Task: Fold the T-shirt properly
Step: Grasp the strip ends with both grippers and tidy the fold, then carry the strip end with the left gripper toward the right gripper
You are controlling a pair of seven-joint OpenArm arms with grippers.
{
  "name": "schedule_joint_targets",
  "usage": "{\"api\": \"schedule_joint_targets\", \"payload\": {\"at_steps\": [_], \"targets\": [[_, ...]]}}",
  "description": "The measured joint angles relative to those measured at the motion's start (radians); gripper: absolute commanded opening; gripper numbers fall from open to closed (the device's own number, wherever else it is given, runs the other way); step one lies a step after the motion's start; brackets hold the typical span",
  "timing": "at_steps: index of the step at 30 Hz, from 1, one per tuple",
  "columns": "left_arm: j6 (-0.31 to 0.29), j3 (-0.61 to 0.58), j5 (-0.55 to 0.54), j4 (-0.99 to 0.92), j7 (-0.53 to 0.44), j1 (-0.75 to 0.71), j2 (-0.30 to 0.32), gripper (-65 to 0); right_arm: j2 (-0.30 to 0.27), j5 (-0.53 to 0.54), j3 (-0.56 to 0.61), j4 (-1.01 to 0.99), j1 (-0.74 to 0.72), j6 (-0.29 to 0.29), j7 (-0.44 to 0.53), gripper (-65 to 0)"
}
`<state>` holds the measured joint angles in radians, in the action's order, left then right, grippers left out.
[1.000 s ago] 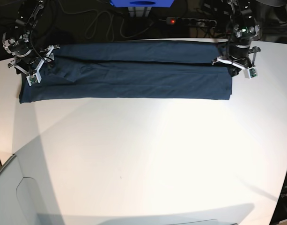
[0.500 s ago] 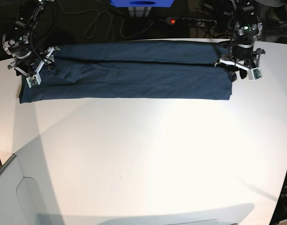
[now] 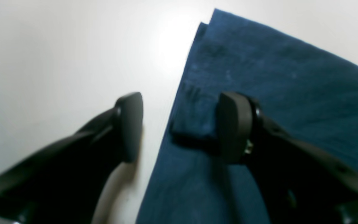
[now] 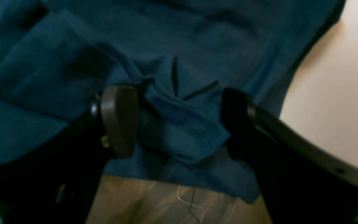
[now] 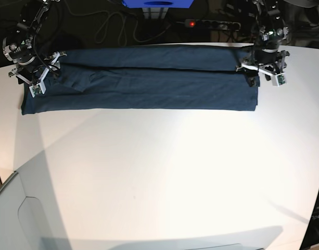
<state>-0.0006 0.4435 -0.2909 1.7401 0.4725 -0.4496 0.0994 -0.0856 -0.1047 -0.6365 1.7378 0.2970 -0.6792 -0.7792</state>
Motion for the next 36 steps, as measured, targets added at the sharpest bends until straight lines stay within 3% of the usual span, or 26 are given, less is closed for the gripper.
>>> {"api": "schedule_joint_targets", "payload": {"at_steps": [10, 20, 26, 31, 36], "targets": [[0.0, -0.03, 0.003, -0.06, -0.041, 0.001, -0.001, -29.7, -0.001, -0.003, -0.001, -0.001, -0.017, 0.0, 0.002, -24.9], [-0.008, -0.056, -0.008, -0.06, -0.042, 0.001, 0.0, -65.0, 0.0, -0.004, -0.001, -0.001, -0.016, 0.0, 0.0, -24.9], [-0.009, -0.052, -0.008, -0.056, -0.034, 0.001, 0.0, -65.0, 0.0, -0.004, -0.001, -0.001, -0.016, 0.0, 0.0, -24.9], [-0.001, 0.055, 0.001, 0.016, -0.004, 0.0, -0.039, -65.0, 0.0, 0.003, 0.0, -0.002, -0.017, 0.0, 0.001, -24.9], [-0.004, 0.097, 0.0, 0.068, 0.0, 0.019, -0.041, -65.0, -0.002, 0.001, 0.08, -0.002, -0.017, 0.0, 0.002, -24.9]]}}
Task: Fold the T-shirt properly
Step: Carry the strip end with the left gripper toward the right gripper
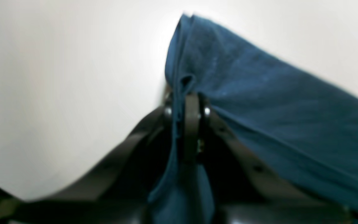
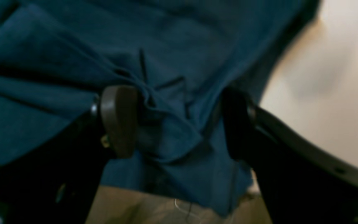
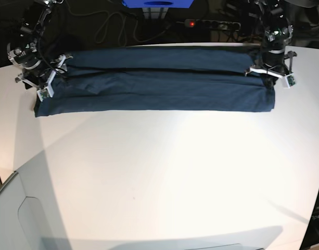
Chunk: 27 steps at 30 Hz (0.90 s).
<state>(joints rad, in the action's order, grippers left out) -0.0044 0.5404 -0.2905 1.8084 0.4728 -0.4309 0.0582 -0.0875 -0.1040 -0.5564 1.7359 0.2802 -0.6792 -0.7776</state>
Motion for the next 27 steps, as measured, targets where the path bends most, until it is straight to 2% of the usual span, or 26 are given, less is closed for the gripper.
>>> {"api": "schedule_joint_targets", "payload": {"at_steps": [8, 11, 17, 27], "targets": [[0.001, -0.007, 0.001, 0.079, 0.004, -0.027, -0.009, -65.0, 0.005, 0.0, 0.053, 0.0, 0.0, 0.0, 0.003, -24.9], [0.01, -0.042, 0.008, 0.146, -0.004, -0.044, -0.046, -65.0, 0.005, 0.0, 0.051, 0.0, 0.0, 0.0, 0.002, -24.9], [0.008, -0.241, 0.012, 0.232, -0.005, -0.071, -0.077, -65.0, 0.005, -0.001, 0.064, 0.0, 0.0, 0.0, 0.002, -24.9], [0.016, -0.645, 0.012, 0.219, -0.002, -0.067, -0.067, -65.0, 0.004, 0.0, 0.064, 0.0, 0.0, 0.0, 0.002, -24.9]]}}
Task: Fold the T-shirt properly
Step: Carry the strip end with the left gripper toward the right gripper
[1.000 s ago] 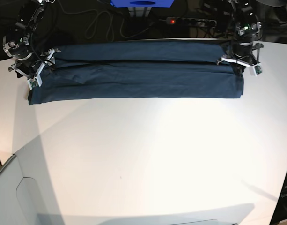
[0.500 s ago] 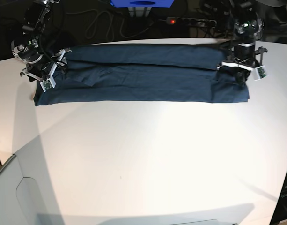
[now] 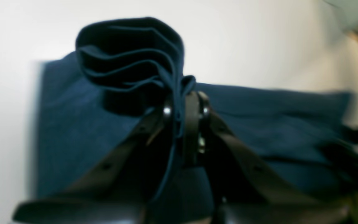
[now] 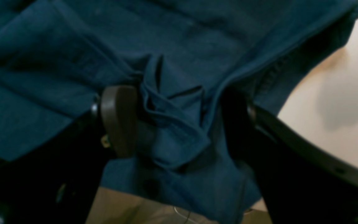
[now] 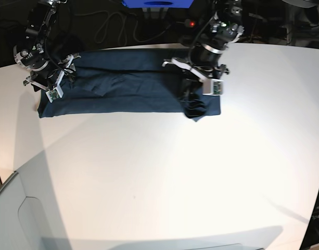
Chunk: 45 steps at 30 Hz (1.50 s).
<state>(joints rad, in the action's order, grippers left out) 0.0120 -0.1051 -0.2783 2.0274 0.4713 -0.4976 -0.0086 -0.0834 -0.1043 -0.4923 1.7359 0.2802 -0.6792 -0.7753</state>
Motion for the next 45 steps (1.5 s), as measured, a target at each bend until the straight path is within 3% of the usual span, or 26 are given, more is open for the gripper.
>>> {"api": "schedule_joint_targets", "payload": {"at_steps": [12, 38, 42, 45], "targets": [[0.006, -0.192, 0.005, -0.166, -0.003, 0.088, 0.004, -65.0, -0.002, 0.0, 0.0, 0.0, 0.0, 0.0, 0.0, -24.9], [0.006, -0.257, 0.006, -0.183, 0.004, 0.151, 0.005, -64.9, -0.002, 0.0, 0.0, 0.0, 0.001, 0.0, 0.0, -24.9], [0.006, -0.286, 0.006, -0.183, 0.004, 0.152, 0.006, -56.9, -0.002, 0.0, 0.0, 0.0, 0.001, 0.0, 0.0, -24.9], [0.006, -0.298, 0.006, -0.183, 0.005, 0.151, 0.006, -55.9, -0.002, 0.0, 0.0, 0.0, 0.001, 0.0, 0.0, -24.9]]}}
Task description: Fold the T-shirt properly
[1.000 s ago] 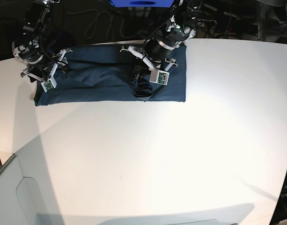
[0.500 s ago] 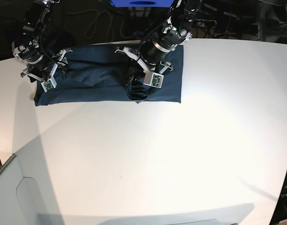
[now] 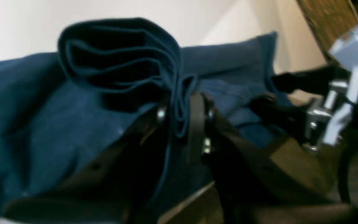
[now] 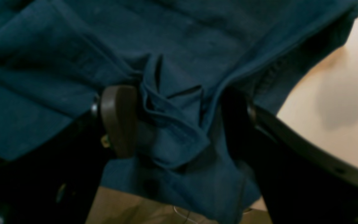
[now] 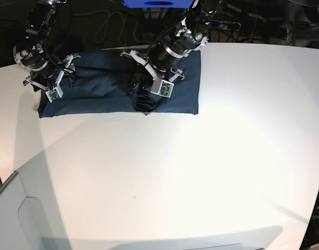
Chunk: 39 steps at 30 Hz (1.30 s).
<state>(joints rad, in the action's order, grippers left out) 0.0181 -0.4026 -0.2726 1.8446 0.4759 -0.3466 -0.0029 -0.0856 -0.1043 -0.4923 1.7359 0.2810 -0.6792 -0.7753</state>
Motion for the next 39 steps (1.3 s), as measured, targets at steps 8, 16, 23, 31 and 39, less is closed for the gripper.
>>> {"api": "schedule_joint_targets", "payload": {"at_steps": [8, 16, 23, 31, 39], "targets": [[0.0, 0.003, 0.0, 0.0, 0.0, 0.001, -0.003, -55.7, 0.0, 0.0, 0.0, 0.0, 0.0, 0.0, 0.0, -24.9], [0.0, 0.003, 0.0, 0.0, 0.0, 0.001, -0.003, -53.5, 0.0, 0.0, 0.0, 0.0, 0.0, 0.0, 0.0, -24.9], [0.0, 0.003, 0.0, 0.001, 0.0, 0.001, -0.002, -33.6, 0.0, 0.0, 0.0, 0.001, 0.0, 0.0, -0.003, -24.9], [0.0, 0.005, 0.0, 0.006, -0.003, 0.013, 0.0, -32.3, 0.0, 0.0, 0.0, 0.002, 0.0, 0.0, -0.004, -24.9], [-0.003, 0.059, -0.009, 0.122, -0.004, 0.005, 0.106, -32.3, 0.0, -0.005, -0.003, 0.018, 0.0, 0.0, -0.013, -24.9]]}}
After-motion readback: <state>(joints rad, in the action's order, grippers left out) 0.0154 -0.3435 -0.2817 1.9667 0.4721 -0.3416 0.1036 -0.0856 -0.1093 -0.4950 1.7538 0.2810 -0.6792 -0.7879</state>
